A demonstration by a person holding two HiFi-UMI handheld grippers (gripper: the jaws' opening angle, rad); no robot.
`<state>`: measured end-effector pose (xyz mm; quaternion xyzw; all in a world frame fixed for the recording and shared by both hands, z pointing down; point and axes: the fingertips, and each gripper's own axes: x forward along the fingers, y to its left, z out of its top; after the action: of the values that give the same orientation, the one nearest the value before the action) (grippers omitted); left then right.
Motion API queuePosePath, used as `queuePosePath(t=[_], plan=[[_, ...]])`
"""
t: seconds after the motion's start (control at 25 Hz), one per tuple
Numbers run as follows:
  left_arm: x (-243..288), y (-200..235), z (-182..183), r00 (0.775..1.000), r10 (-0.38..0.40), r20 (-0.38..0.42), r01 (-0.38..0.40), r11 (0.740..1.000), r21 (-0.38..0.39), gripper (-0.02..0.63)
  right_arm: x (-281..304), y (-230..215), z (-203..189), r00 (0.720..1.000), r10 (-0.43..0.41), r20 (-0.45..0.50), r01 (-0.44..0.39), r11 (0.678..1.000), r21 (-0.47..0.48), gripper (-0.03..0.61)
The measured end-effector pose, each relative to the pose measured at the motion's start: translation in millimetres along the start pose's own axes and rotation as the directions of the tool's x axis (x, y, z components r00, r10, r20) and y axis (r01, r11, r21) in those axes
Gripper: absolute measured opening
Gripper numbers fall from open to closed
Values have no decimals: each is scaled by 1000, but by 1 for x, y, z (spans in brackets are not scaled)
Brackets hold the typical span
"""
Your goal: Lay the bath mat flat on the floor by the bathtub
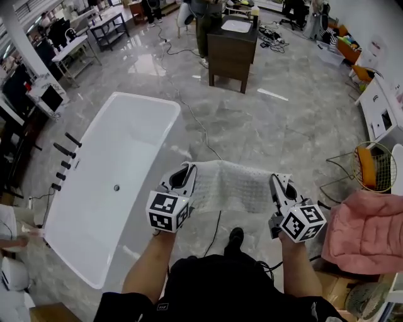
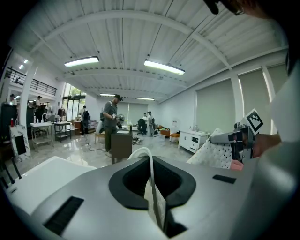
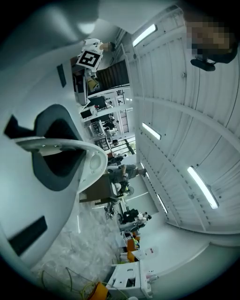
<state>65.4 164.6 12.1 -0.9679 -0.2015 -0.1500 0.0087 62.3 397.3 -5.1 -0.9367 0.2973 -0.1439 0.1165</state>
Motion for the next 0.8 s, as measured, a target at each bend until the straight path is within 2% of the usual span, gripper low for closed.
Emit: queuePosePath(t=[0.2,0.4,0.56,0.8], plan=[[46,2,19,995,95,1,-95,995,-34,15,39,-41,26,994,101,-39,-102,995,-13,18],[69,10,17,984,180,-19,-180,983,-38,15,85,-62,31,978,194,-72,-196,981,-10,18],[64,50,12,963,266,-27,-268,961,-75,15,137,-46,37,955,281,-100,-283,959,-9,18],[45,133,4,916,400,-22,-399,906,-142,15,230,6,39,898,404,-173,-415,909,-32,18]])
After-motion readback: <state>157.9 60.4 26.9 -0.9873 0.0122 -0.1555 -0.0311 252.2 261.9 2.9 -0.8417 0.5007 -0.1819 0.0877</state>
